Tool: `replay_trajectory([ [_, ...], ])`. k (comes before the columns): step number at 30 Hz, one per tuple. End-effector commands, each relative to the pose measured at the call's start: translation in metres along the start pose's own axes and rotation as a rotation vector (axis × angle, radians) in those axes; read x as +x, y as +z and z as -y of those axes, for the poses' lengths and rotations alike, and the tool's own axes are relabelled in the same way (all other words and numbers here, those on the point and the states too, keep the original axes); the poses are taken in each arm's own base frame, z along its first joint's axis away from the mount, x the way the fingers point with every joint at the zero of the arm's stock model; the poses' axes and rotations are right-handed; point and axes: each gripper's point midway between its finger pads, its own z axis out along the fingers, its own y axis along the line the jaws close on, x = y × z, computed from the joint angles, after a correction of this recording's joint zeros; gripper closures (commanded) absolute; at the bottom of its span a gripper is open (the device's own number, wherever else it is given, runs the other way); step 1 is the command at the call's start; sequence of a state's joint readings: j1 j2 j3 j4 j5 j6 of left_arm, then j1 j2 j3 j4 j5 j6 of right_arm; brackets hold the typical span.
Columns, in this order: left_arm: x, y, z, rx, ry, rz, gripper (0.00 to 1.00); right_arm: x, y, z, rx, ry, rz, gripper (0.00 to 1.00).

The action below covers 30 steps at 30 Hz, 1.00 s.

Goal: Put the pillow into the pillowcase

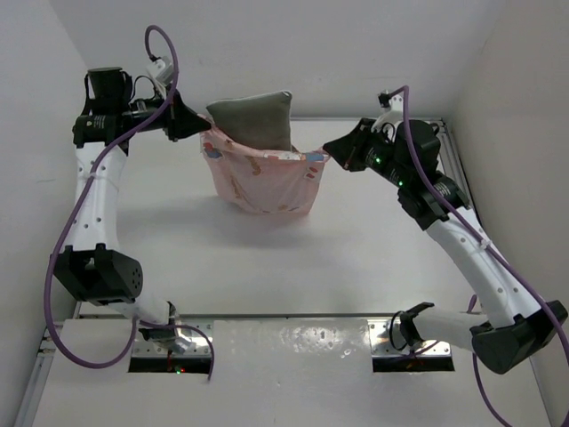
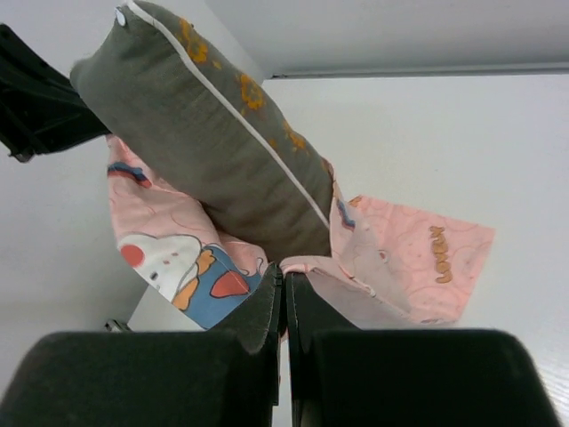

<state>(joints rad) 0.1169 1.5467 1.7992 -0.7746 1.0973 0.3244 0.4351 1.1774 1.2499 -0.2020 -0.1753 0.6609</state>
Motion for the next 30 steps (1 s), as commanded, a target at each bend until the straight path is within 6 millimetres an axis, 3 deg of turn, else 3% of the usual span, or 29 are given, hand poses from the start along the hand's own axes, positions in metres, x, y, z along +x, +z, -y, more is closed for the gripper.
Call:
replay_trajectory([
  [1, -0.053, -0.013, 0.008, -0.047, 0.165, 0.098, 1.0, -0.051, -0.011, -0.032, -0.065, -0.074, 0.143, 1.0],
  [3, -0.066, -0.018, 0.011, -0.065, 0.209, 0.112, 1.0, -0.055, -0.013, -0.035, -0.049, -0.104, 0.162, 1.0],
  [6, -0.053, -0.017, 0.008, -0.086, 0.23, 0.074, 1.0, -0.029, -0.006, -0.024, -0.012, -0.12, 0.131, 1.0],
  [9, -0.045, -0.014, 0.002, -0.125, 0.246, 0.046, 1.0, -0.023, 0.002, -0.023, 0.004, -0.128, 0.109, 1.0],
  [10, -0.051, -0.015, -0.001, -0.145, 0.259, 0.054, 1.0, -0.043, -0.001, -0.037, -0.018, -0.162, 0.145, 1.0],
  [13, -0.092, -0.03, -0.001, -0.19, 0.304, 0.125, 1.0, -0.078, -0.007, -0.06, -0.026, -0.243, 0.21, 1.0],
  [14, -0.104, -0.035, 0.003, -0.196, 0.312, 0.148, 1.0, -0.084, -0.009, -0.064, -0.026, -0.259, 0.23, 1.0],
  [18, -0.106, -0.037, 0.003, -0.201, 0.318, 0.158, 1.0, -0.075, -0.008, -0.056, 0.027, -0.307, 0.245, 1.0],
  [19, -0.108, -0.037, 0.002, -0.208, 0.319, 0.163, 1.0, -0.081, -0.01, -0.058, 0.031, -0.316, 0.259, 1.0],
  [20, -0.121, -0.041, 0.006, -0.22, 0.33, 0.189, 1.0, -0.08, -0.007, -0.058, 0.044, -0.332, 0.236, 1.0],
  [21, -0.13, -0.044, 0.002, -0.237, 0.332, 0.203, 1.0, -0.107, -0.018, -0.075, 0.025, -0.357, 0.29, 1.0],
  [23, -0.158, -0.057, 0.007, -0.263, 0.351, 0.26, 1.0, -0.119, -0.02, -0.087, 0.018, -0.388, 0.304, 1.0],
  [25, -0.169, -0.067, 0.008, -0.278, 0.338, 0.294, 1.0, -0.134, -0.03, -0.096, 0.016, -0.41, 0.35, 1.0],
  [26, -0.17, -0.069, 0.01, -0.278, 0.33, 0.298, 1.0, -0.138, -0.036, -0.096, 0.019, -0.406, 0.372, 1.0],
  [30, -0.13, -0.054, -0.005, -0.245, 0.225, 0.251, 1.0, -0.094, -0.016, -0.063, 0.072, -0.377, 0.307, 1.0],
])
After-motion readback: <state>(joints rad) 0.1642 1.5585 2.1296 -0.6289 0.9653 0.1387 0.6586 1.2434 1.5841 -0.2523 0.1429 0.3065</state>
